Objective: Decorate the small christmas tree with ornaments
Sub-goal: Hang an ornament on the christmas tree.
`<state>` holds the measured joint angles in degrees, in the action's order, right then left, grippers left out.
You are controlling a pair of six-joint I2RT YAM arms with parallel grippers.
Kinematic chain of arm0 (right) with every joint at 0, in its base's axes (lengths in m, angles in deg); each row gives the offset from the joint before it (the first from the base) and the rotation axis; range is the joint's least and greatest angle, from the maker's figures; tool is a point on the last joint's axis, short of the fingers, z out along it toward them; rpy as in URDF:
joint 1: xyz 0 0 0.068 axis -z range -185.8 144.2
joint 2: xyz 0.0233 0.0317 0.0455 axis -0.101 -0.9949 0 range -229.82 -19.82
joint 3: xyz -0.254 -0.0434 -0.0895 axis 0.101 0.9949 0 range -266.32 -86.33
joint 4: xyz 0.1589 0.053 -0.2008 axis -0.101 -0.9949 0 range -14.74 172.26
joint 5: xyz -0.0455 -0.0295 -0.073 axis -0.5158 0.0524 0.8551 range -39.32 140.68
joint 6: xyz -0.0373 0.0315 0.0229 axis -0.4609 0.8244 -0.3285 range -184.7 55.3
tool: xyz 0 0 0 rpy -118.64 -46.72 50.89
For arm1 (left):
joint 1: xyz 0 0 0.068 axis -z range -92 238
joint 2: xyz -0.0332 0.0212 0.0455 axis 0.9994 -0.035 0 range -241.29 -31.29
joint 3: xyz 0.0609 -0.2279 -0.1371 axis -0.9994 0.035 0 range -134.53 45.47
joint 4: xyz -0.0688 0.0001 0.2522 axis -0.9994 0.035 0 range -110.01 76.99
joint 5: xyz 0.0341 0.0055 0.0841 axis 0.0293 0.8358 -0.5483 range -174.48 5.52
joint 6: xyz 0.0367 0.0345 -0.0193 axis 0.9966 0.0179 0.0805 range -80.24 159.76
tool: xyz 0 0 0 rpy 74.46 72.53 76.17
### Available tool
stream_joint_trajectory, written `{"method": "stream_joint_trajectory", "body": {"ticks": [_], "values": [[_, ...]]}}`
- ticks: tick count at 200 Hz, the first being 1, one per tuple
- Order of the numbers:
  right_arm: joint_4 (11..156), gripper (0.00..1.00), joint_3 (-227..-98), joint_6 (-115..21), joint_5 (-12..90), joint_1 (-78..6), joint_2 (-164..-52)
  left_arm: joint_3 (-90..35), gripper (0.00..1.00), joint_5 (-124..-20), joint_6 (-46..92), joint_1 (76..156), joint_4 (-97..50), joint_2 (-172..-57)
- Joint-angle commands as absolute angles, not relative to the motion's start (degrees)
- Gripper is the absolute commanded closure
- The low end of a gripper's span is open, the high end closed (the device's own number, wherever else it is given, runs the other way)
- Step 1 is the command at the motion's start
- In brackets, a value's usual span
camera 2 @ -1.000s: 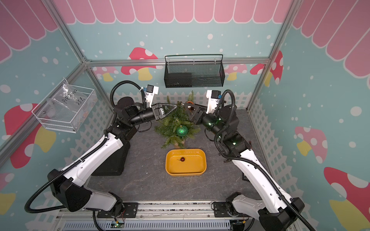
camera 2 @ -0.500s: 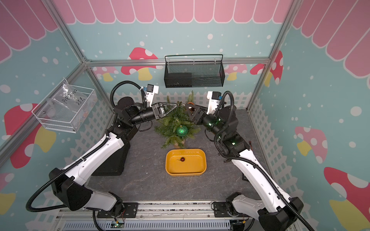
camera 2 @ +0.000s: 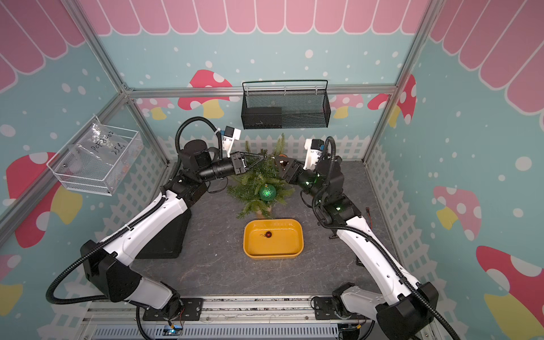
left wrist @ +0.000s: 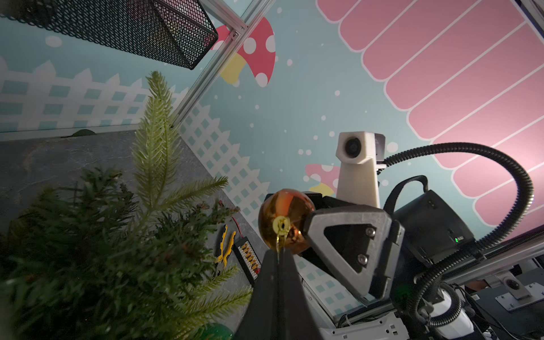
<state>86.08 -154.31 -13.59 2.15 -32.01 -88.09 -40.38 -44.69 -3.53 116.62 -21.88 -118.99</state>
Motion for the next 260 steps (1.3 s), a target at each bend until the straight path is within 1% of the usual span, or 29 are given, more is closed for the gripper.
{"method": "stream_joint_trajectory", "body": {"ticks": [1, 150, 260], "values": [[90.28, 0.59, -153.84, -11.41, 1.87, -31.46, -88.62, -42.42, 1.00, -45.96, -2.87, 116.91, -19.83, -119.78], [92.50, 0.60, -153.32, -9.38, 2.08, -30.14, -91.71, -44.28, 1.00, -47.83, -2.92, 117.00, -17.64, -122.43], [93.51, 0.60, -149.36, -7.67, 2.64, -30.14, -89.37, -41.79, 1.00, -49.00, -3.16, 117.00, -16.21, -121.24]]}}
